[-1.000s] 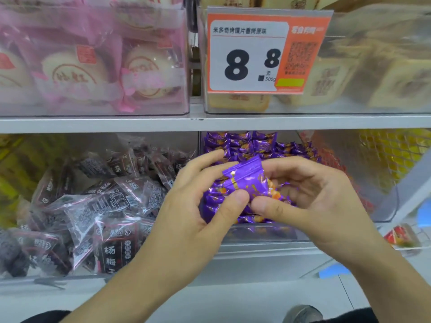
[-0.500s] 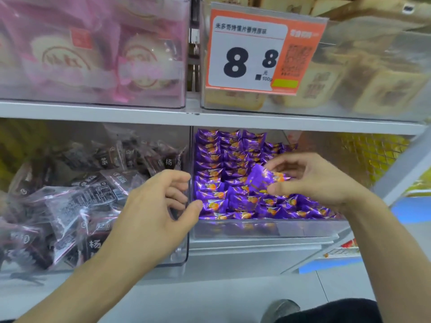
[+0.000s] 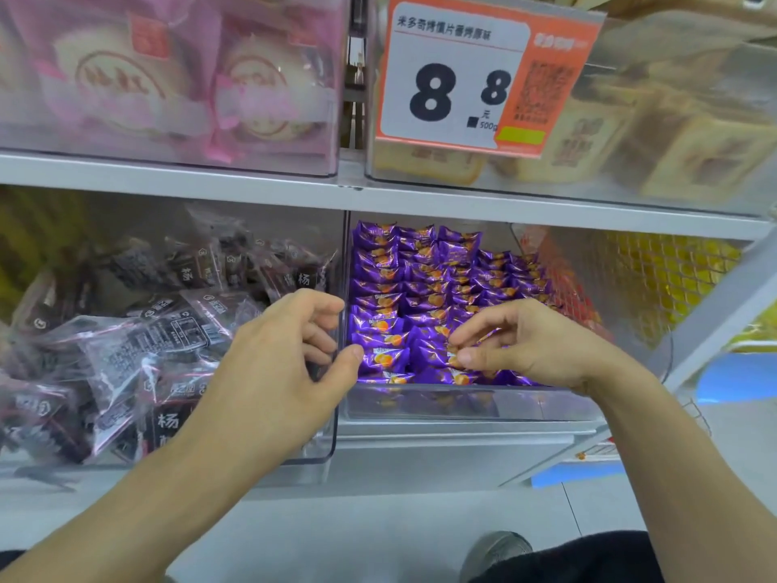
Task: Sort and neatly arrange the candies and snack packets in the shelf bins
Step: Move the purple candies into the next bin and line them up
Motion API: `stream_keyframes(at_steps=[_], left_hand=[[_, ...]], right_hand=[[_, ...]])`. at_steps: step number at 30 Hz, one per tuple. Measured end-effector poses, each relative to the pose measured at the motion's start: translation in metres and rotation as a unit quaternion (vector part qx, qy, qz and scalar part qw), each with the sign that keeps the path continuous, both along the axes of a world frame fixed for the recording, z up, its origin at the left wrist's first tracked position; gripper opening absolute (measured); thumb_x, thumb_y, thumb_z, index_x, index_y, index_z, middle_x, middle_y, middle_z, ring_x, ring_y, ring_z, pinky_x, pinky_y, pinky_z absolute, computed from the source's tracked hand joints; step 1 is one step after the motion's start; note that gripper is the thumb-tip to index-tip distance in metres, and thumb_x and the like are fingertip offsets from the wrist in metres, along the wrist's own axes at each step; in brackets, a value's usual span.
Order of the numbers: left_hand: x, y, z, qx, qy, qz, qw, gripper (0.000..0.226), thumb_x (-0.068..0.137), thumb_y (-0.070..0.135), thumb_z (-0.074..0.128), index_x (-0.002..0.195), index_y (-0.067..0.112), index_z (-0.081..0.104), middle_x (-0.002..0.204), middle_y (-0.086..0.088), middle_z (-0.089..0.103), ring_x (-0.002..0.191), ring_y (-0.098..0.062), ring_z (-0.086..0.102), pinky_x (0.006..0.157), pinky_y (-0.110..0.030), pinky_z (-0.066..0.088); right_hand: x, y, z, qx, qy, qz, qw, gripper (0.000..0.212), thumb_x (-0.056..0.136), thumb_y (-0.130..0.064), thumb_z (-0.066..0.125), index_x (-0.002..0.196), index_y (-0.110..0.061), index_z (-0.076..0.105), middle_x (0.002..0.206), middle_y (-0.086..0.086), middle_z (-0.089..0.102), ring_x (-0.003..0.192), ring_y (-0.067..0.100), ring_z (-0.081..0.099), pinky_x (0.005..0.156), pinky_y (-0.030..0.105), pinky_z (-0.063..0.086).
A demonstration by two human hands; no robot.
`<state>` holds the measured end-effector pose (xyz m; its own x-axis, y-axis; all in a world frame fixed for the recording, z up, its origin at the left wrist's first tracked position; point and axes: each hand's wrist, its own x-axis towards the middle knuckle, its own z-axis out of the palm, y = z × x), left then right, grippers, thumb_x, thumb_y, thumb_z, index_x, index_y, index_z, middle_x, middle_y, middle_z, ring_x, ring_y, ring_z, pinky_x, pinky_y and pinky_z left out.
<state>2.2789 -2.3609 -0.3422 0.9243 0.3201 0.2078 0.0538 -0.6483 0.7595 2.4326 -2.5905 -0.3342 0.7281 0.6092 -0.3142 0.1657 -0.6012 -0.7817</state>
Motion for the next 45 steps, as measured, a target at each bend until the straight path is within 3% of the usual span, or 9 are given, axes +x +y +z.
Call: stream_keyframes(at_steps=[9, 16, 20, 24, 26, 29, 34, 39, 45], left_hand=[[0.003, -0.002, 0.002, 0.018, 0.001, 0.004, 1.0, 0.032, 0.081, 0.034, 0.073, 0.107, 0.034, 0.055, 0.092, 0.018, 0.059, 0.081, 0.004, 0.062, 0.069, -0.003, 0.044], [0.001, -0.001, 0.001, 0.026, 0.0, 0.002, 1.0, 0.035, 0.081, 0.036, 0.071, 0.112, 0.032, 0.057, 0.094, 0.019, 0.059, 0.081, 0.003, 0.062, 0.069, -0.002, 0.043], [0.001, -0.002, 0.001, 0.03, 0.001, 0.001, 1.0, 0.036, 0.082, 0.034, 0.072, 0.114, 0.031, 0.057, 0.095, 0.02, 0.058, 0.081, 0.004, 0.061, 0.068, -0.001, 0.043], [-0.001, -0.001, 0.001, 0.03, -0.003, -0.004, 1.0, 0.039, 0.081, 0.034, 0.072, 0.117, 0.029, 0.058, 0.095, 0.019, 0.058, 0.082, 0.003, 0.061, 0.067, -0.001, 0.043], [-0.003, -0.001, 0.0, 0.033, -0.003, -0.011, 0.999, 0.043, 0.081, 0.035, 0.072, 0.121, 0.028, 0.058, 0.098, 0.021, 0.057, 0.084, 0.004, 0.061, 0.067, 0.0, 0.042], [-0.006, -0.001, -0.003, 0.042, -0.006, -0.021, 0.999, 0.049, 0.08, 0.035, 0.071, 0.126, 0.026, 0.058, 0.102, 0.02, 0.057, 0.086, 0.003, 0.061, 0.072, 0.0, 0.043], [-0.006, -0.002, -0.007, 0.053, -0.014, -0.021, 0.998, 0.051, 0.08, 0.035, 0.07, 0.129, 0.024, 0.057, 0.106, 0.015, 0.057, 0.087, -0.003, 0.063, 0.077, -0.01, 0.048], [-0.007, -0.005, -0.008, 0.062, -0.021, -0.013, 0.998, 0.051, 0.082, 0.032, 0.072, 0.129, 0.024, 0.055, 0.106, 0.014, 0.055, 0.088, -0.003, 0.06, 0.074, -0.007, 0.042], [-0.016, 0.001, -0.006, 0.051, -0.026, -0.052, 0.997, 0.051, 0.083, 0.03, 0.072, 0.131, 0.026, 0.056, 0.109, 0.016, 0.057, 0.096, 0.0, 0.061, 0.085, -0.016, 0.052]], right_hand=[[-0.006, 0.008, -0.012, -0.059, -0.105, -0.006, 0.993, 0.02, 0.071, -0.039, 0.087, 0.082, -0.025, 0.077, 0.074, -0.004, 0.073, 0.065, 0.014, 0.066, 0.07, 0.035, 0.056], [-0.017, 0.015, -0.008, -0.043, -0.213, 0.051, 0.975, 0.009, 0.087, -0.029, 0.075, 0.094, -0.026, 0.079, 0.082, -0.014, 0.069, 0.079, -0.001, 0.061, 0.067, 0.008, 0.043], [-0.019, 0.026, -0.016, -0.089, -0.247, 0.09, 0.961, 0.012, 0.091, -0.025, 0.069, 0.097, -0.025, 0.079, 0.087, -0.013, 0.067, 0.086, 0.002, 0.058, 0.07, 0.013, 0.04], [-0.018, 0.025, -0.015, -0.095, -0.289, 0.108, 0.947, 0.016, 0.091, -0.028, 0.068, 0.096, -0.017, 0.078, 0.085, 0.008, 0.068, 0.087, 0.025, 0.056, 0.08, 0.016, 0.037], [-0.021, 0.017, -0.01, -0.079, -0.283, 0.085, 0.952, 0.019, 0.086, -0.038, 0.073, 0.103, -0.029, 0.078, 0.09, -0.008, 0.064, 0.09, 0.009, 0.056, 0.081, 0.021, 0.041], [-0.025, 0.01, -0.009, -0.06, -0.258, 0.085, 0.961, 0.01, 0.084, -0.036, 0.076, 0.093, -0.033, 0.08, 0.08, -0.021, 0.063, 0.086, -0.002, 0.056, 0.069, 0.01, 0.036], [-0.017, 0.007, -0.021, -0.051, -0.224, 0.057, 0.971, 0.009, 0.085, -0.035, 0.076, 0.093, -0.037, 0.079, 0.085, -0.017, 0.064, 0.085, 0.004, 0.057, 0.075, 0.02, 0.037], [-0.016, 0.007, -0.022, -0.049, -0.225, 0.049, 0.972, 0.014, 0.085, -0.033, 0.076, 0.098, -0.035, 0.078, 0.088, -0.019, 0.062, 0.083, -0.004, 0.057, 0.073, 0.015, 0.037], [-0.044, 0.012, -0.001, 0.077, -0.29, -0.011, 0.954, 0.018, 0.087, -0.026, 0.073, 0.104, -0.031, 0.075, 0.093, -0.008, 0.065, 0.082, 0.01, 0.063, 0.073, 0.025, 0.05]])
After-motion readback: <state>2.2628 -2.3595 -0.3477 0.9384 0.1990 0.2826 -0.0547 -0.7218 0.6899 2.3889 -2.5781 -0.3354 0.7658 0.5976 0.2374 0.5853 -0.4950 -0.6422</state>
